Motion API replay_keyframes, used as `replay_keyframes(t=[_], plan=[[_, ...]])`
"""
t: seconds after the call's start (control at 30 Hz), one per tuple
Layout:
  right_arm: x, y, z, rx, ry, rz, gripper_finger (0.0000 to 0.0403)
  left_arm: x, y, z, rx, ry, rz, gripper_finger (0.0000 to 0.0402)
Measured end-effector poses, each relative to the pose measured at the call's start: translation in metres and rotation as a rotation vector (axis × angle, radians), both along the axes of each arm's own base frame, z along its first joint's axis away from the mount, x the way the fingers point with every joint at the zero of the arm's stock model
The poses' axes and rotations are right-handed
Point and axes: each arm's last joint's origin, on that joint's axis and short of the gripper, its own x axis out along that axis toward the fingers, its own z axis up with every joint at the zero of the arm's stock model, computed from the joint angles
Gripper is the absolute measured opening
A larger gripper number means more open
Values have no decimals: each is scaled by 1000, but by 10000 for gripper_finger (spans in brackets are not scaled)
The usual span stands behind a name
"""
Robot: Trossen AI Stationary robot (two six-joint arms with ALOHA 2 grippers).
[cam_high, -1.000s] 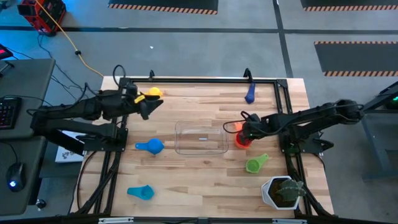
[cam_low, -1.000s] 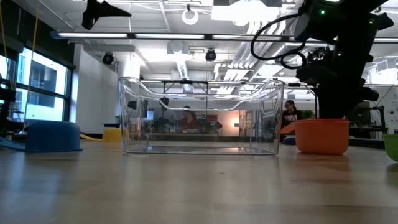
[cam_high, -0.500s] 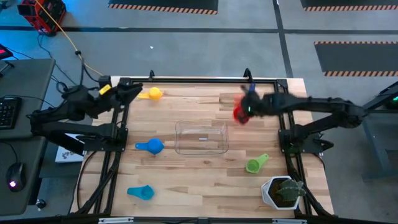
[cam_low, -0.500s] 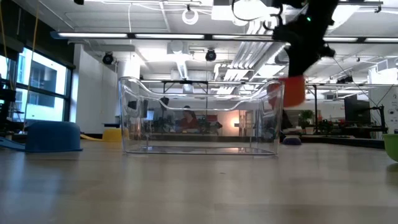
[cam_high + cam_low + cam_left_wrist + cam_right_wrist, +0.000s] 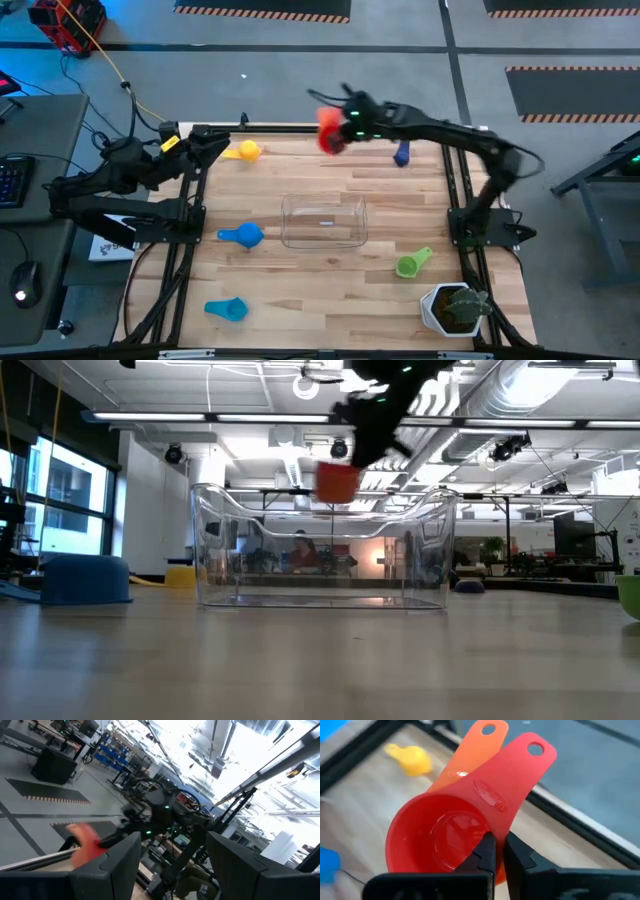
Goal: Nest measuring cups in basket
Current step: Move the stacked measuring cups to the top left of the table
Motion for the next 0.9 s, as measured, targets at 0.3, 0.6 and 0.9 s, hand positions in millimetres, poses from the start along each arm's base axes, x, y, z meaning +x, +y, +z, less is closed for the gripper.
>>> replay_keyframes(t=[0.3,0.6,0.9], plan=[[112,-1,-47,155,-68,146,1,1,0,0,0,3,0,218],[172,19,-102,287,-71,172,1,1,0,-1,0,6,0,218],[187,40,-129,340,-38,164,7,1,0,-1,-1,5,-1,218]])
